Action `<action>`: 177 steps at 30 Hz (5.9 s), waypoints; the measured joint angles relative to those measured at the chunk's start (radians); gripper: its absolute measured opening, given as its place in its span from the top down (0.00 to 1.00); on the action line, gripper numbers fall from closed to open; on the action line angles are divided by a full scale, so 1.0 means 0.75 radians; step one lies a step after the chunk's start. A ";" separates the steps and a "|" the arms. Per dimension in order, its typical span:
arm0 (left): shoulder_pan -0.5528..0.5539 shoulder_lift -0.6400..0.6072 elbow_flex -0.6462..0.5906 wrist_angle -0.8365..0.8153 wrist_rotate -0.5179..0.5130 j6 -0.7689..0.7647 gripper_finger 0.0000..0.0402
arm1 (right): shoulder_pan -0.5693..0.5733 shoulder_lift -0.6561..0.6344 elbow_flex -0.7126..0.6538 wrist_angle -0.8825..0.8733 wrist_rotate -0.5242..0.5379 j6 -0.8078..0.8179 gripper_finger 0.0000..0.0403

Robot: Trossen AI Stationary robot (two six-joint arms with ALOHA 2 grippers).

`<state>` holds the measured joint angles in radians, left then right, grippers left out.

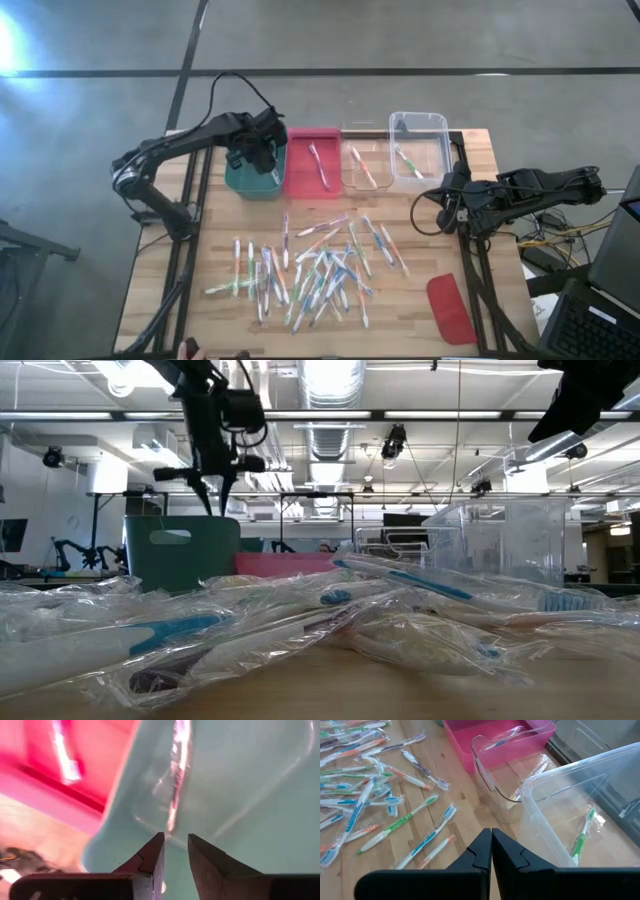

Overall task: Pick & Place Toothbrushes
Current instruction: Put the green toothbrush into the white bin

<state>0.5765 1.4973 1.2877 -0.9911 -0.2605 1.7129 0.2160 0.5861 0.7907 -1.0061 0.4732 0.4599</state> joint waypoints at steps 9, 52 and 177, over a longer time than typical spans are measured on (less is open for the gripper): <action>-0.180 -0.101 0.001 0.006 0.002 -0.228 0.78 | 0.000 0.000 0.000 0.000 0.000 0.000 0.98; -0.908 -0.113 -0.003 0.071 0.001 -2.576 0.78 | 0.000 0.015 0.000 0.409 -0.004 0.000 0.98; -1.059 -0.997 -0.896 1.399 -0.080 -2.044 0.78 | 0.242 1.906 0.721 0.114 -0.356 1.139 0.60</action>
<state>-0.2181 0.7498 0.6159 0.0582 -0.3202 0.1802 0.3973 2.0154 1.3316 -0.9205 0.2061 1.3141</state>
